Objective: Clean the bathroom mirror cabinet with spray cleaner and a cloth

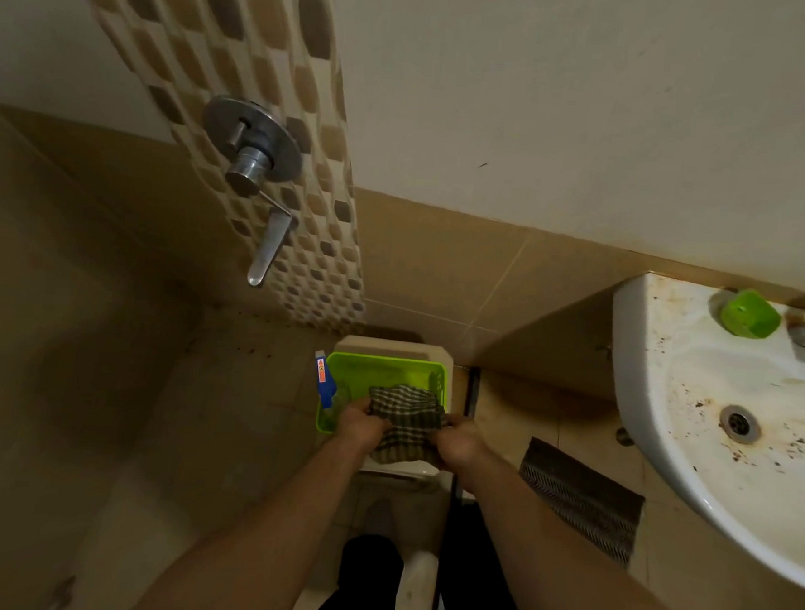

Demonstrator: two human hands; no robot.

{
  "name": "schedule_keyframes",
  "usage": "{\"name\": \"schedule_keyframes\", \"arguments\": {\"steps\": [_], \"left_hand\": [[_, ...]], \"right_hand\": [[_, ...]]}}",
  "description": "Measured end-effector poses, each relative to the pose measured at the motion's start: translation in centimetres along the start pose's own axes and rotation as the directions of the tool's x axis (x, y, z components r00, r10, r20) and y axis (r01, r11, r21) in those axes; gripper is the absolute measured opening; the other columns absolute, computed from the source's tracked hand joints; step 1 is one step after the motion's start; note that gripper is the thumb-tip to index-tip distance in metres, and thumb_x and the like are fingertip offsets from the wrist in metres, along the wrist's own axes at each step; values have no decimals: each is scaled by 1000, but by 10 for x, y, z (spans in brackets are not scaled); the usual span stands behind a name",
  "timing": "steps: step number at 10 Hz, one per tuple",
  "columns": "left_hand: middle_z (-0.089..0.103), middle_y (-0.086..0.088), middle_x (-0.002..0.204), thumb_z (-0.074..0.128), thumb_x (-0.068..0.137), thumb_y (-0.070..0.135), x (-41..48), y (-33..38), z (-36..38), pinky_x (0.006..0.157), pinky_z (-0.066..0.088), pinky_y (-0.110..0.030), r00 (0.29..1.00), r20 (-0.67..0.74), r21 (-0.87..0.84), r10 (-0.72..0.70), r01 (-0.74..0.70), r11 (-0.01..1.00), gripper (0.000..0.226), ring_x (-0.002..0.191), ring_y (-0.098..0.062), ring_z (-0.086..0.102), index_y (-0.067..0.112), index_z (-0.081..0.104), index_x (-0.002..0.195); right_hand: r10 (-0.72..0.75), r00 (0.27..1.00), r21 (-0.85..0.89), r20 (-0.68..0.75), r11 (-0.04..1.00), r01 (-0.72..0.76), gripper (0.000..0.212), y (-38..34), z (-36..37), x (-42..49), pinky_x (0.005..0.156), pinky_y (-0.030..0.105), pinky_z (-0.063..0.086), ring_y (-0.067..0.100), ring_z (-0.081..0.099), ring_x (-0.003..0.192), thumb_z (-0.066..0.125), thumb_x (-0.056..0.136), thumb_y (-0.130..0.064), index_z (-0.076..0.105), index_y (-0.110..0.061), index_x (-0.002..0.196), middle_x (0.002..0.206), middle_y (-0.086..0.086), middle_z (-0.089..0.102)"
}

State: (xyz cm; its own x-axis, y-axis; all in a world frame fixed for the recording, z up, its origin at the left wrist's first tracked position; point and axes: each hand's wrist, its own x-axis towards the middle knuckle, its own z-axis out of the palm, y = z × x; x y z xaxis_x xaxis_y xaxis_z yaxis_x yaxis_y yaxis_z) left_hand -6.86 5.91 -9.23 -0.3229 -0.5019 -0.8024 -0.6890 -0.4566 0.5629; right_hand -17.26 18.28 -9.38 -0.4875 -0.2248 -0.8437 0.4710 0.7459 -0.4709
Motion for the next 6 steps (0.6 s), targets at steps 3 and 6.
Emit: {"name": "schedule_keyframes", "arguments": {"steps": [3,6], "left_hand": [[65,-18,137,61,96,-5,67,5,14,100,47,-34,973,-50,275,227,-205,939,43,128,-37,60,0,59,139],[50,-22,152,71,97,16,59,-33,22,105,41,-33,992,-9,428,124,-108,897,64,139,-38,48,-2,42,150]], "right_hand": [[-235,966,-177,-109,961,214,41,4,11,68,88,43,58,37,67,104,58,96,-4,61,-13,135,122,17,71],[-130,986,-229,-105,968,103,63,49,5,71,106,36,46,35,51,139,61,99,-16,38,-13,157,157,15,47]]}}
